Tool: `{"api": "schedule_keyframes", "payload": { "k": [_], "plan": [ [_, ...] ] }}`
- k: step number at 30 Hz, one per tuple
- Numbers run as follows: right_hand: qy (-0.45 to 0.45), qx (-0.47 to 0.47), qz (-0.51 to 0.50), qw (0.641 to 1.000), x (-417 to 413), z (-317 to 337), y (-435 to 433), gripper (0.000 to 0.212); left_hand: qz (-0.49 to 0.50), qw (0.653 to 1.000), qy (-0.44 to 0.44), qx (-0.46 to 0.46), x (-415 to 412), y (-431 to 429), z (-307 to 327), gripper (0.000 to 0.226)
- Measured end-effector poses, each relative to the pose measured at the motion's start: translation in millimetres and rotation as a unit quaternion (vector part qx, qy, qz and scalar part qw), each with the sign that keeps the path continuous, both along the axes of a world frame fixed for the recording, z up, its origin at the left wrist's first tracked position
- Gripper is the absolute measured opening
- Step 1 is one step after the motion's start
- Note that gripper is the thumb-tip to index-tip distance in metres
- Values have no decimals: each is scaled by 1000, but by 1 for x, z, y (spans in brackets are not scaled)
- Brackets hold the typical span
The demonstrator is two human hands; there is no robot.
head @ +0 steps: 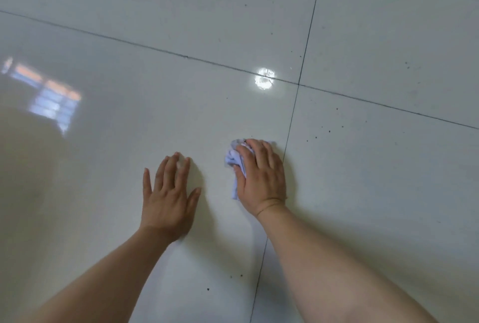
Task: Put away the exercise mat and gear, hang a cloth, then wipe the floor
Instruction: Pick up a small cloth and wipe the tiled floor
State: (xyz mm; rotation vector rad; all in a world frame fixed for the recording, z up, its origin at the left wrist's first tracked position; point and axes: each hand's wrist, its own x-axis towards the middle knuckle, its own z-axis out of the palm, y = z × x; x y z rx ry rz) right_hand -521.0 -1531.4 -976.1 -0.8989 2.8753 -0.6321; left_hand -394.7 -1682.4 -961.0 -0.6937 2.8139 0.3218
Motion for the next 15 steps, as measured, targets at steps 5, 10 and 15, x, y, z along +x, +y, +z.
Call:
{"api": "schedule_keyframes", "payload": {
  "k": [5, 10, 15],
  "plan": [
    [-13, -15, -16, 1000, 3, 0, -1, 38, -26, 996, 83, 29, -79, -12, 6, 59],
    [19, -42, -3, 999, -1, -5, 1, 32, -3, 993, 108, 36, -145, -16, -15, 60],
    [33, -72, -86, 993, -12, -10, -2, 31, 2, 994, 106, 7, -146, -20, -26, 60]
  ]
}}
